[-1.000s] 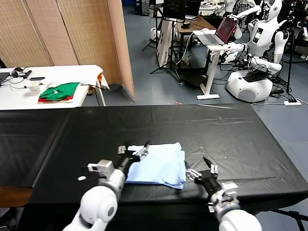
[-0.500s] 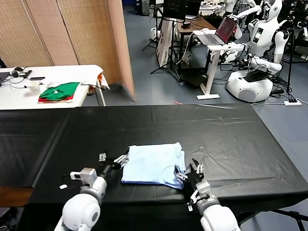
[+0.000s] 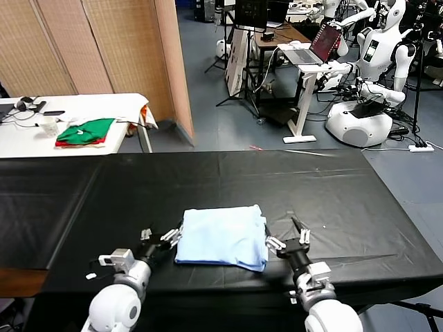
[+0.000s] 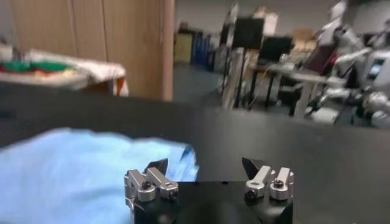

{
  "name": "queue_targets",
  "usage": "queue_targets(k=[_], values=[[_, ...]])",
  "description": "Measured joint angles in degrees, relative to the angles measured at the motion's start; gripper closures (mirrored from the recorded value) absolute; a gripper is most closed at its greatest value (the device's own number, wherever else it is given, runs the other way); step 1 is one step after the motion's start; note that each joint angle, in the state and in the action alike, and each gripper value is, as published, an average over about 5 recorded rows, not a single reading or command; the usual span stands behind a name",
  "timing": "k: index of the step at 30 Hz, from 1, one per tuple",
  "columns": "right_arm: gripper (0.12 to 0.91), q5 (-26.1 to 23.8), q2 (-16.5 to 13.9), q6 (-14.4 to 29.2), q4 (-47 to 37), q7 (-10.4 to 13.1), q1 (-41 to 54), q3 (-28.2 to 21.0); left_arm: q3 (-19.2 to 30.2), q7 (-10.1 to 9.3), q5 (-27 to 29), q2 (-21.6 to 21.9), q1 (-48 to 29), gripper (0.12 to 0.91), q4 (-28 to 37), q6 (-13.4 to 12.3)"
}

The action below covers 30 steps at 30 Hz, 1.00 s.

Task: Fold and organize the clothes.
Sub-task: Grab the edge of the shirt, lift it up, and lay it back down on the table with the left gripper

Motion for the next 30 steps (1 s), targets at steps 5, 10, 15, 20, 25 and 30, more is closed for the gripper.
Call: queue_targets(k=[5, 10, 15, 20, 25, 30], values=[[0.118, 0.11, 0.12, -0.01, 1.39, -0.01, -0.78, 1.34, 0.12, 0.23, -1.87, -1.96, 0.31, 0.123, 1.71, -0.30], [0.118, 0.09, 0.46, -0.04, 1.41, -0.02, -0.77, 1.47, 0.29, 0.36, -3.25, -3.23, 0.53, 0.123, 1.91, -0.45], [0.118, 0.05, 0.62, -0.05, 1.29, -0.05, -0.66, 1.45, 0.44, 0.32, -5.48, -4.04, 0.84, 0.123, 1.40, -0.20], [0.118, 0.00, 0.62, -0.06, 1.28, -0.09, -0.47, 1.46, 0.75, 0.29, -5.86, -4.68, 1.02, 0.123, 1.26, -0.22], [0.118, -0.14, 0.73, -0.06, 1.11, -0.16, -0.38, 1.34, 0.87, 0.27, -6.29, -4.92, 1.21, 0.167, 1.28, -0.19], [0.118, -0.24, 0.78, -0.05, 0.80, -0.20, -0.21, 1.29, 0.91, 0.17, -7.69, -5.12, 1.31, 0.441, 1.40, 0.29]])
